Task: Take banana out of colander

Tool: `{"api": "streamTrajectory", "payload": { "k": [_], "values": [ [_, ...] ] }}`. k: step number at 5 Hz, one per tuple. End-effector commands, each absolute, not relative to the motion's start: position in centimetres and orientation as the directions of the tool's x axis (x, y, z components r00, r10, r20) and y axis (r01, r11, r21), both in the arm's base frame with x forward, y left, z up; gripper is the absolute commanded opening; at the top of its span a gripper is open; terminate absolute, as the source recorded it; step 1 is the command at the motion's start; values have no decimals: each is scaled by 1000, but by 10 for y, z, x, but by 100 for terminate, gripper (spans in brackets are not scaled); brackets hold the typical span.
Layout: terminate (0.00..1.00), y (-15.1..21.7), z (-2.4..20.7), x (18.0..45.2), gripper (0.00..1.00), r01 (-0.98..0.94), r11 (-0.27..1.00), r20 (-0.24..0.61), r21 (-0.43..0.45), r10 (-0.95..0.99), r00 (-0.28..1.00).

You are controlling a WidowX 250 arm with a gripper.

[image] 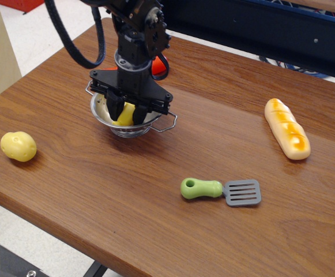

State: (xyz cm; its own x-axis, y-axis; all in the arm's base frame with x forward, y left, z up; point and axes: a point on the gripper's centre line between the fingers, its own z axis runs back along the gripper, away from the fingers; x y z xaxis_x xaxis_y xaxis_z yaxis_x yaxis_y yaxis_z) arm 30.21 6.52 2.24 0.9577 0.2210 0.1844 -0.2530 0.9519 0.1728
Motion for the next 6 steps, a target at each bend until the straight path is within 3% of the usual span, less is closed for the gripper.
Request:
{"api": "streamTrajectory", "payload": {
  "k": [1, 2, 3, 6],
  "values": [
    [0, 48, 96, 329, 0, -330, 941, 248, 68, 304, 920],
    [0, 38, 106, 345, 0, -373, 927, 250, 48, 350, 903],
    [0, 20, 93, 363, 0, -320, 946, 217, 56, 301, 929],
    [0, -12, 59, 404, 0, -376, 927, 256, -3, 364, 896]
  ]
}}
